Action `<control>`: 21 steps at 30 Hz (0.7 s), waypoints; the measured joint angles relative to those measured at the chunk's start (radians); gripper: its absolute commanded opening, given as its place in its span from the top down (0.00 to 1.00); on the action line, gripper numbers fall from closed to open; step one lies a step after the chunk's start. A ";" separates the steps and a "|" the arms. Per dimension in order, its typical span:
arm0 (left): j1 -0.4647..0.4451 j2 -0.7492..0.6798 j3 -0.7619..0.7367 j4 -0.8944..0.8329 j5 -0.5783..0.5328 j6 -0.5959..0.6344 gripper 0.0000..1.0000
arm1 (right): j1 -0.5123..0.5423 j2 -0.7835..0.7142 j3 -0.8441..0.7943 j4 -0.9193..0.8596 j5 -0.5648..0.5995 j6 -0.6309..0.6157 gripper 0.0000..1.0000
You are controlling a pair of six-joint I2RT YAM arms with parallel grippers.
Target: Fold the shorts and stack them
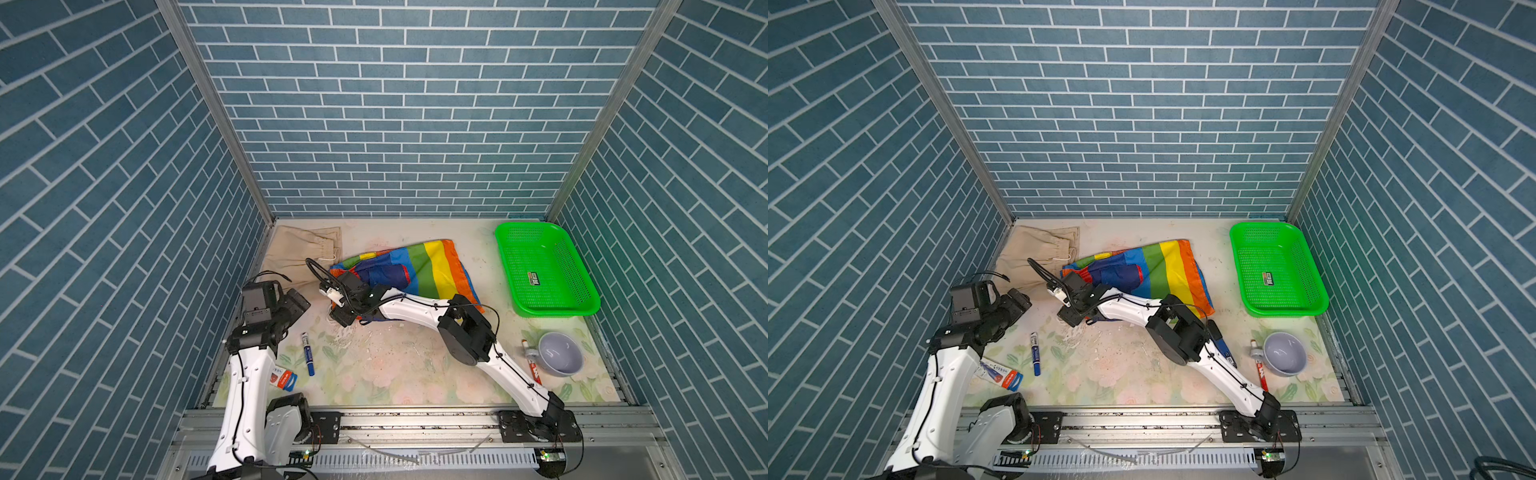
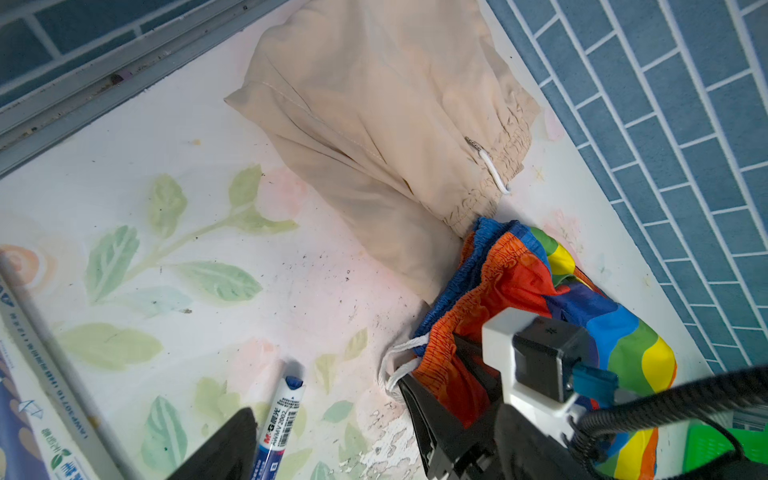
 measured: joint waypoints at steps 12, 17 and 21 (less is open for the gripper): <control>0.005 0.071 -0.108 0.104 0.084 -0.026 0.09 | -0.053 -0.042 -0.121 0.126 -0.159 0.120 0.86; 0.005 0.146 -0.173 0.233 0.173 -0.070 0.09 | -0.099 -0.109 -0.288 0.270 -0.273 0.212 1.00; -0.005 0.203 -0.196 0.335 0.227 -0.111 0.08 | -0.130 -0.154 -0.414 0.395 -0.346 0.286 1.00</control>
